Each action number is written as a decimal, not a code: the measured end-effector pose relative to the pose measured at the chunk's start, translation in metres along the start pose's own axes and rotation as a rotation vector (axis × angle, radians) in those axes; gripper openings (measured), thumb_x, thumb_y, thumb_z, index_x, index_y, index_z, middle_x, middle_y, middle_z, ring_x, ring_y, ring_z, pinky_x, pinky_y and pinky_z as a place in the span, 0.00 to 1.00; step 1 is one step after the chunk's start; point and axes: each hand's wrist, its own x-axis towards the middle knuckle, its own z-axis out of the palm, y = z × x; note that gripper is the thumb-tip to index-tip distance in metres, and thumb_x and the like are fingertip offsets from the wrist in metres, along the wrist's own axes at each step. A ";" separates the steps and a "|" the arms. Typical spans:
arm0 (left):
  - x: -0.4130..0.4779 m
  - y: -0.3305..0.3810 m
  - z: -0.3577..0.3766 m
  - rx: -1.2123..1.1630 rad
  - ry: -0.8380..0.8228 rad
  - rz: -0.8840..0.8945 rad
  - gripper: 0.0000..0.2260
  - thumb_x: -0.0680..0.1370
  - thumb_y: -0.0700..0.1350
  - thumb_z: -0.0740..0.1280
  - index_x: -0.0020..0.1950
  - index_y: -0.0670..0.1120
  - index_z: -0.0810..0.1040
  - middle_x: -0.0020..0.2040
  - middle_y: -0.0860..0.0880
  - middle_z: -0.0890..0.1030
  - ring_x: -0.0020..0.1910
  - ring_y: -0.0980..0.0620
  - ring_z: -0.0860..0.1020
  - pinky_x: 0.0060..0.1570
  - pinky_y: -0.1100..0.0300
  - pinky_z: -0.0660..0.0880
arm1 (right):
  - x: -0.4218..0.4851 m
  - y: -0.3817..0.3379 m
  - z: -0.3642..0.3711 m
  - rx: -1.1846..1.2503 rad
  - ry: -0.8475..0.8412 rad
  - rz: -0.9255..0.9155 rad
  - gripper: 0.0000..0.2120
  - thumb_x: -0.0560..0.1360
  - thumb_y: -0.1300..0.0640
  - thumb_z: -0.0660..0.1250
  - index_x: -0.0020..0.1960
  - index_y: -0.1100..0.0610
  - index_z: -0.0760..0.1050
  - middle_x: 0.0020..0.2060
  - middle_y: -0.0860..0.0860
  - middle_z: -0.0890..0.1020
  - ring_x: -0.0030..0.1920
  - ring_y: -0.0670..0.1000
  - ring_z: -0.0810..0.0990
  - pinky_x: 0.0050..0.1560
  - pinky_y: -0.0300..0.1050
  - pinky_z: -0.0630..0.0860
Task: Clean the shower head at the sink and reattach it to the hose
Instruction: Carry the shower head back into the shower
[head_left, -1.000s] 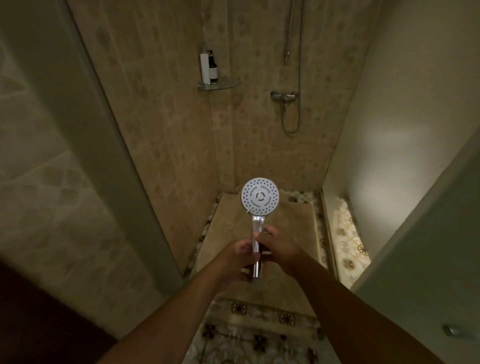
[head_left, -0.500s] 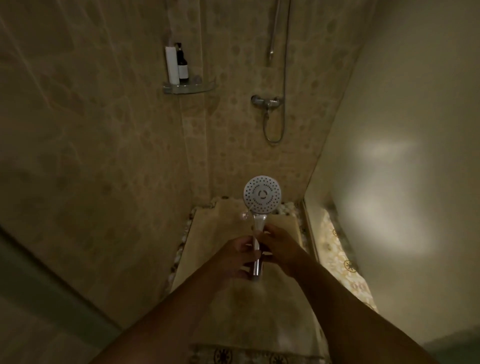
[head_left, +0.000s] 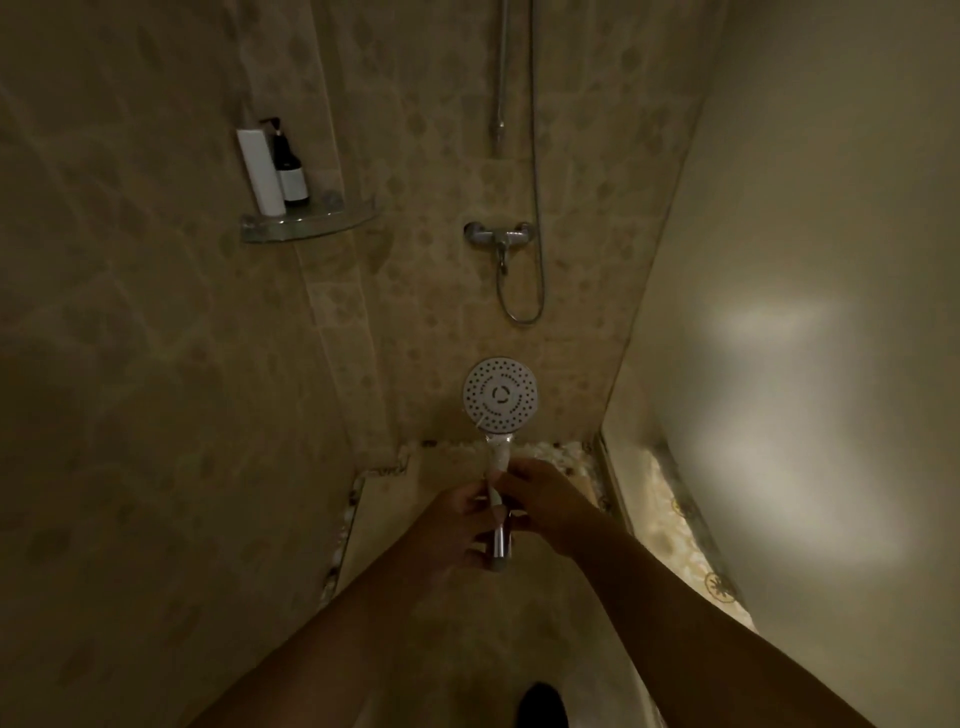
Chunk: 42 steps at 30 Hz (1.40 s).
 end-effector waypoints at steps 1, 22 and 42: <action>0.024 0.006 -0.002 0.003 0.012 0.001 0.12 0.81 0.44 0.67 0.64 0.51 0.78 0.55 0.43 0.85 0.48 0.46 0.84 0.45 0.50 0.82 | 0.021 -0.005 -0.012 0.006 -0.015 -0.004 0.11 0.81 0.56 0.64 0.56 0.64 0.77 0.47 0.58 0.84 0.48 0.55 0.84 0.44 0.46 0.81; 0.340 0.158 -0.047 0.011 0.060 -0.021 0.15 0.78 0.40 0.71 0.64 0.43 0.77 0.51 0.44 0.83 0.45 0.47 0.83 0.37 0.55 0.79 | 0.312 -0.150 -0.153 -0.032 -0.025 -0.025 0.11 0.80 0.58 0.65 0.57 0.63 0.78 0.52 0.63 0.83 0.51 0.61 0.82 0.56 0.61 0.78; 0.546 0.297 -0.168 -0.003 -0.095 0.155 0.14 0.78 0.36 0.68 0.63 0.44 0.77 0.49 0.42 0.85 0.47 0.43 0.85 0.40 0.52 0.80 | 0.515 -0.282 -0.156 0.010 0.087 -0.213 0.12 0.79 0.60 0.65 0.56 0.70 0.74 0.41 0.61 0.79 0.38 0.57 0.78 0.35 0.44 0.74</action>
